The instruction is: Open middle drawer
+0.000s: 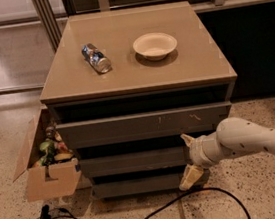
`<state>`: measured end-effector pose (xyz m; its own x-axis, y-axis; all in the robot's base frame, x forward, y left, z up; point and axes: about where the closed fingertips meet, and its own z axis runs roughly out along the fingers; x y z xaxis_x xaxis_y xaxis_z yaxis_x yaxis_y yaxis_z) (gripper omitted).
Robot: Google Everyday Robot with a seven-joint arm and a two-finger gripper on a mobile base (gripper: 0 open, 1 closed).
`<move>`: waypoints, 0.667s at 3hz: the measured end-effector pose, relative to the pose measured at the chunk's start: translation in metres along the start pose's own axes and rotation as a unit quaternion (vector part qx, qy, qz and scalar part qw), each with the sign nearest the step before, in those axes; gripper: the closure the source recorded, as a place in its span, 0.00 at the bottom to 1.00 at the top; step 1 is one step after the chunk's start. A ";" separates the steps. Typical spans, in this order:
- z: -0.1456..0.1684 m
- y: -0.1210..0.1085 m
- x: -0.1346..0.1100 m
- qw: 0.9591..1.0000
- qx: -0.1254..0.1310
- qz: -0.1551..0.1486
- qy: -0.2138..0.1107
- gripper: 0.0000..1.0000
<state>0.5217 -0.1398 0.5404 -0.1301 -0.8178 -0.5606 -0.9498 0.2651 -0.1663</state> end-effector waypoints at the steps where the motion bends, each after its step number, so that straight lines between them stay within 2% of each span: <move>1: 0.009 0.004 0.015 1.000 -0.006 -0.014 0.003 0.00; 2: 0.014 0.008 0.030 1.000 -0.007 -0.017 0.009 0.00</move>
Offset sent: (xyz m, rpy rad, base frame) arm -0.0104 -0.0287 -0.0424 -0.0426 -0.0059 0.0328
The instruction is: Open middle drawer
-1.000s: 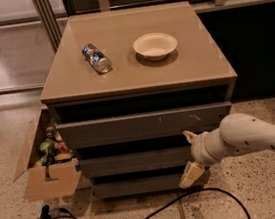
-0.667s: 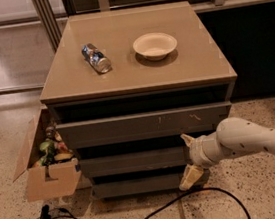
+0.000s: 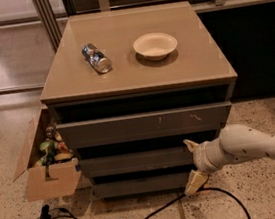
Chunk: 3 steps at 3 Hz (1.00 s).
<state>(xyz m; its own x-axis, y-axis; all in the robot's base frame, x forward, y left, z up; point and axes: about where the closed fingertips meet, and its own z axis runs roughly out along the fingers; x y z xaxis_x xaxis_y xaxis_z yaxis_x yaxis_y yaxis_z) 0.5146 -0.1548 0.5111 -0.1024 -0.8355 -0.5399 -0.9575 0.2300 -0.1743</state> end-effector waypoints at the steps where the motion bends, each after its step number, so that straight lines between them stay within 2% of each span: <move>1: 0.021 -0.010 0.004 1.000 0.008 -0.010 -0.001 0.00; 2: 0.071 -0.039 0.003 0.999 0.027 -0.020 -0.008 0.00; 3: 0.073 -0.040 0.004 0.999 0.027 -0.019 -0.007 0.00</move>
Offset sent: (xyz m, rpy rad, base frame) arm 0.0678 0.0291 -0.0555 -0.0063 -0.0942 0.0196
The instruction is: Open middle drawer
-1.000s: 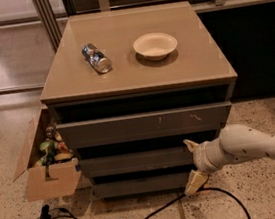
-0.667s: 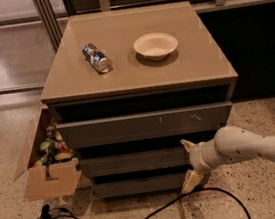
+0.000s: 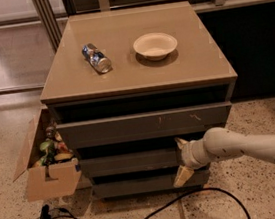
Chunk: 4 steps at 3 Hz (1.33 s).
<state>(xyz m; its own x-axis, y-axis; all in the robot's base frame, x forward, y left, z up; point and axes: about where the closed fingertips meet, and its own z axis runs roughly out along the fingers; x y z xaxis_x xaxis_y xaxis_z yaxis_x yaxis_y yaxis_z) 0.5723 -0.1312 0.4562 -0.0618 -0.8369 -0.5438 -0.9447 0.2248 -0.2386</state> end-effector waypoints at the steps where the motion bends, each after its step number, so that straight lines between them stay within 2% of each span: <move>1: 0.021 -0.007 0.010 1.000 -0.005 0.008 0.009 0.00; 2: 0.037 -0.010 0.022 1.000 -0.014 0.014 0.016 0.00; 3: 0.040 -0.011 0.025 1.000 -0.015 0.016 0.017 0.13; 4: 0.040 -0.011 0.025 1.000 -0.015 0.016 0.017 0.32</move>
Offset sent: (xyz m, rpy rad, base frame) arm 0.0328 -0.0154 -0.0741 -0.0311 0.1017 -0.0246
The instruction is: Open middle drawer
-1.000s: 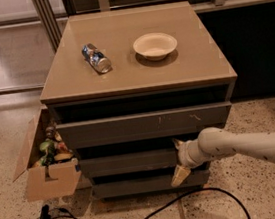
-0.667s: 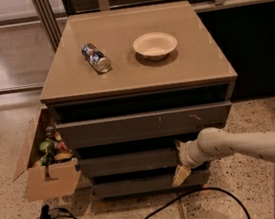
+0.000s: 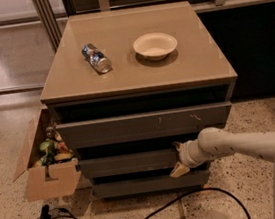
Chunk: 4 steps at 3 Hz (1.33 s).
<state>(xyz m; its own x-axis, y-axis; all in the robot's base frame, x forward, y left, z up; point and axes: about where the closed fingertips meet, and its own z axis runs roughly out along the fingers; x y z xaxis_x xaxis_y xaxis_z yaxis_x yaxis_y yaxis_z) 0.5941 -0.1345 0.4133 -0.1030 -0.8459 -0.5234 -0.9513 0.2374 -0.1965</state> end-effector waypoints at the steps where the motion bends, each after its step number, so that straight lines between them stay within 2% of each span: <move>1: -0.001 0.000 -0.001 1.000 0.000 0.000 0.000 0.63; 2: -0.007 -0.002 -0.005 1.000 0.000 0.000 0.000 0.87; 3: -0.013 -0.003 -0.007 1.000 0.000 0.000 0.000 1.00; 4: -0.018 0.012 -0.002 1.000 0.000 0.006 -0.003 1.00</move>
Offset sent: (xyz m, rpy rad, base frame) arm -0.0835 -0.0187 0.0294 0.0953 0.0080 0.0421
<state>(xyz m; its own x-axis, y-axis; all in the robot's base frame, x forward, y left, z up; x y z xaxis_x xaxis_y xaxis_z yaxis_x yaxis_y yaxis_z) 0.5775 -0.1388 0.4267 -0.1131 -0.8404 -0.5300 -0.9499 0.2479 -0.1903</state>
